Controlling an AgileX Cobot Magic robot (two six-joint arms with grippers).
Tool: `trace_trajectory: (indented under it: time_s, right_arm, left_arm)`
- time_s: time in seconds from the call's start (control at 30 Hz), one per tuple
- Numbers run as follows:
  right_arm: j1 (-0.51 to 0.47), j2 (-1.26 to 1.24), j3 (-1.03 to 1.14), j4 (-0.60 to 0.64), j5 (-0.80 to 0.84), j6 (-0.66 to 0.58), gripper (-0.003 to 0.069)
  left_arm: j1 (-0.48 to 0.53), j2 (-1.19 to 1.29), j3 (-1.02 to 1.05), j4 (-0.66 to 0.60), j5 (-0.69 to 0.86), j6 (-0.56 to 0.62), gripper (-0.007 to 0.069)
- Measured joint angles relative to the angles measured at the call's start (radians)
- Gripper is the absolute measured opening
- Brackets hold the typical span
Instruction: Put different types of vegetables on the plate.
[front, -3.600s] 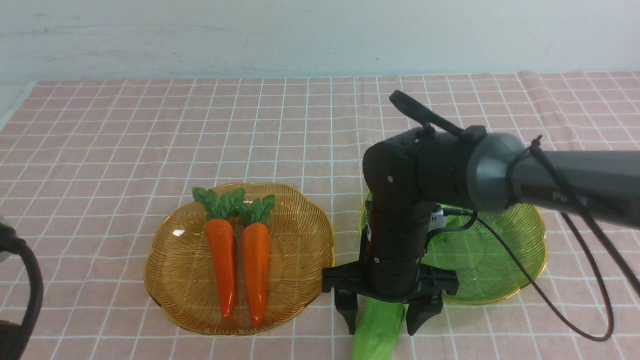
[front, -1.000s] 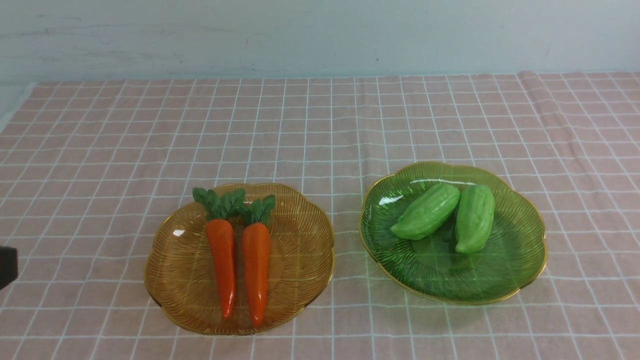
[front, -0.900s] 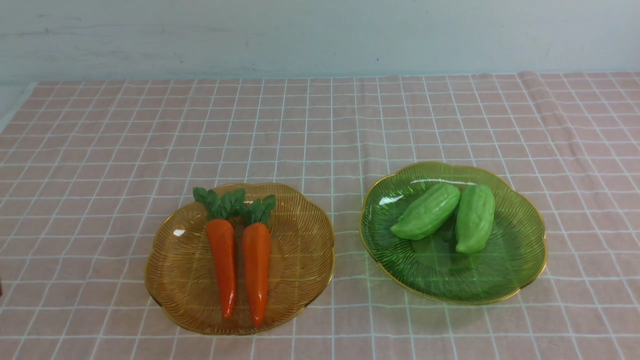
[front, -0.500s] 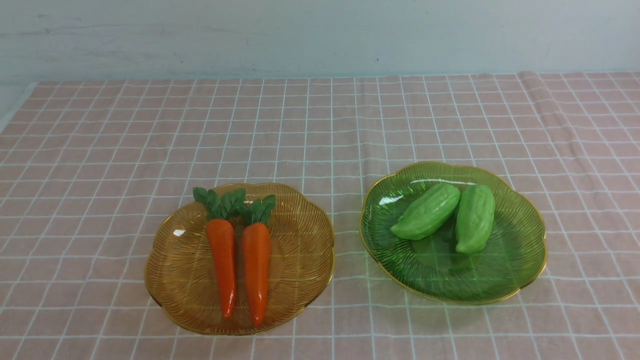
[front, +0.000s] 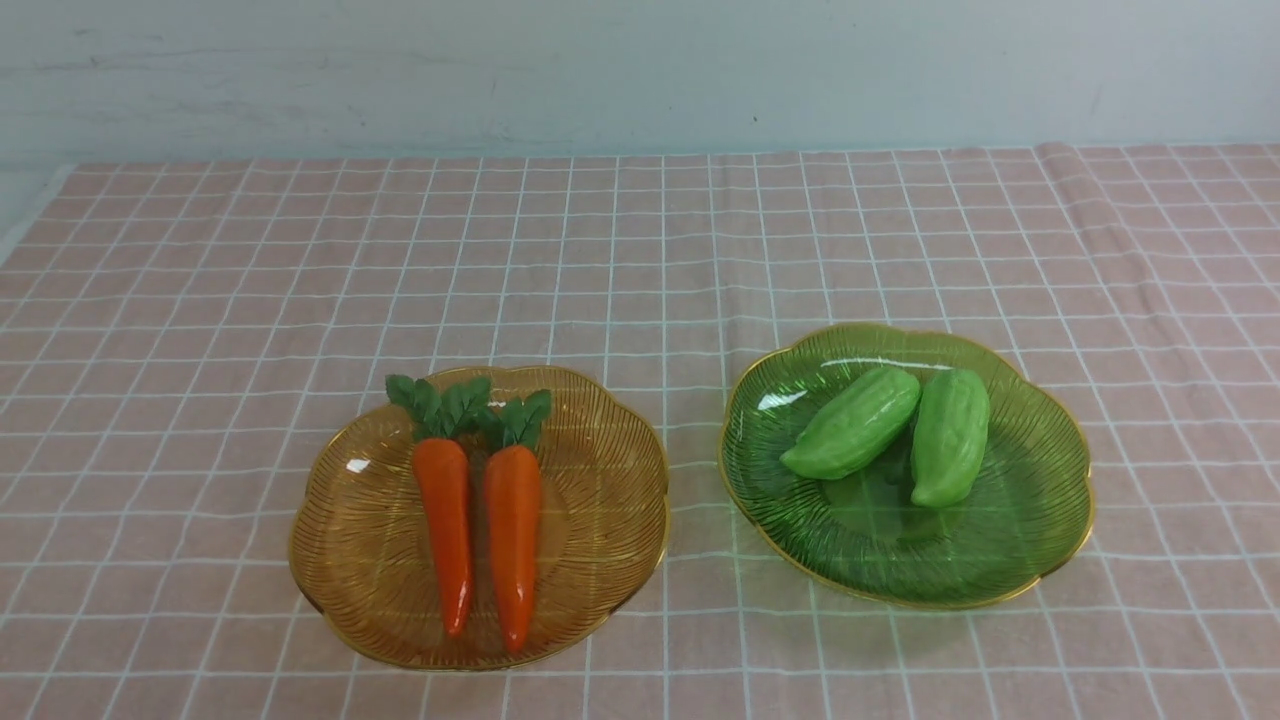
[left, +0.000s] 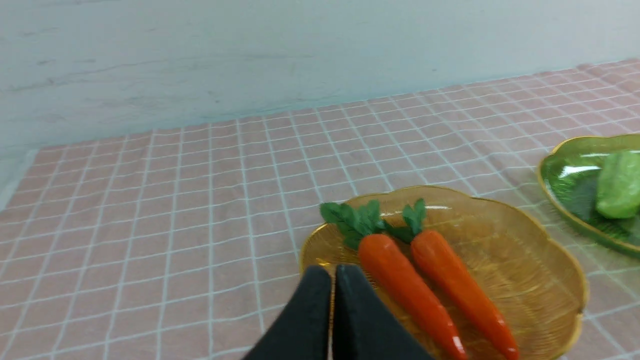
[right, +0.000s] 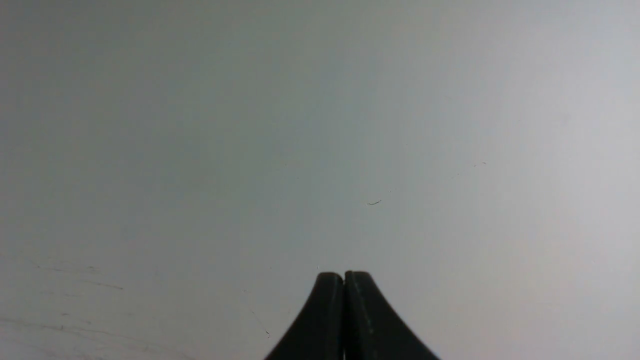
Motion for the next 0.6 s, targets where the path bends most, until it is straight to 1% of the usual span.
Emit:
trace_trajectory:
  time_s: [0.1,0.27,0.6]
  right_arm:
    - [0.000,0.000,0.000,0.000,0.000,0.000,-0.0015]
    - [0.000,0.000,0.000,0.000,0.001,0.000,-0.0015]
    - [0.000,0.000,0.000,0.000,0.001,0.000,-0.0015]
  left_arm:
    - [0.070,-0.033,0.120,-0.003,-0.062,0.015,-0.0003]
    - [0.089,-0.036,0.284,-0.005,-0.096,0.022,-0.0003]
    - [0.089,-0.036,0.298,-0.005,-0.105,0.023,-0.0003]
